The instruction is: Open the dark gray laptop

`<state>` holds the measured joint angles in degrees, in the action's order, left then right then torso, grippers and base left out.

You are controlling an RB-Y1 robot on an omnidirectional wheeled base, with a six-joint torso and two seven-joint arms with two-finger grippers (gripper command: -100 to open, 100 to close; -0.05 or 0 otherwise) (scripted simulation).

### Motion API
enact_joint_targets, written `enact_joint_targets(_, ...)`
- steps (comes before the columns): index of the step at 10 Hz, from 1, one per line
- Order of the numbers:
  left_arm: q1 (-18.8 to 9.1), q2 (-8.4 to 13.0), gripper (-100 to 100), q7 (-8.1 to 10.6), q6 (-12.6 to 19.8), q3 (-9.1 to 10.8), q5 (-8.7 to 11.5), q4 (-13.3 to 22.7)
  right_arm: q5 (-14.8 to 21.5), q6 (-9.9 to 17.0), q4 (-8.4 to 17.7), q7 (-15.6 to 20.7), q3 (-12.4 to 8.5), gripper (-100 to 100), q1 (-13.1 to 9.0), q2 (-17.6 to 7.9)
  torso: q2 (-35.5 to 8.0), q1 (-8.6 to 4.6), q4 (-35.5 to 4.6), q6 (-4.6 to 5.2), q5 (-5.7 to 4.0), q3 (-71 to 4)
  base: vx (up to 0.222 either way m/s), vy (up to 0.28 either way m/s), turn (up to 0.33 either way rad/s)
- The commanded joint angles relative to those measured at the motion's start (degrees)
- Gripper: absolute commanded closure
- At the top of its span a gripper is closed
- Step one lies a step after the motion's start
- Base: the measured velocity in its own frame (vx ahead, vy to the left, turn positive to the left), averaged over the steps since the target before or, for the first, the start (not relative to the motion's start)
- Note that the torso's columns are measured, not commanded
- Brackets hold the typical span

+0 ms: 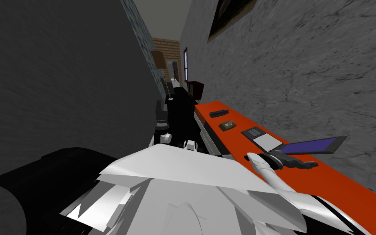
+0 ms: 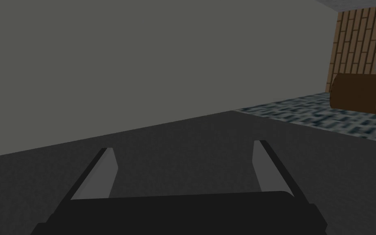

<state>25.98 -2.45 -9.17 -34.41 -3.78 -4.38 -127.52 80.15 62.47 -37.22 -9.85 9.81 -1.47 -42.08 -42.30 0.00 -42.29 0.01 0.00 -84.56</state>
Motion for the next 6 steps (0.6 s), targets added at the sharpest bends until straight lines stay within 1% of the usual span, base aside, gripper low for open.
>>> enact_joint_targets(1,0.00,0.00,0,0.00,0.00,0.00,0.00,0.00,2.07,2.73,3.86,-0.49,0.96,-100,-1.66,-0.30,0.03,0.03,0.01,-0.01,0.00,-0.01,-0.017,-0.011,0.094)
enact_joint_targets(2,0.00,0.00,0,0.00,0.00,0.00,0.00,0.00,2.07,2.73,3.86,-0.49,0.96,-100,-1.66,-0.30,0.03,0.04,0.01,-0.02,0.01,-0.02,-0.012,-0.010,0.043)
enact_joint_targets(4,0.00,0.00,0,0.00,0.00,0.00,0.00,0.00,3.68,5.21,6.19,-0.41,1.61,-100,-2.48,-0.82,0.02,0.00,0.01,-0.01,0.00,-0.02,-0.015,-0.015,0.083)
enact_joint_targets(6,0.00,0.00,0,0.00,0.00,0.00,0.00,0.00,4.72,6.84,7.75,-0.33,2.05,-100,-3.03,-1.27,0.00,-0.01,0.00,0.00,0.00,0.00,-0.020,-0.016,0.062)
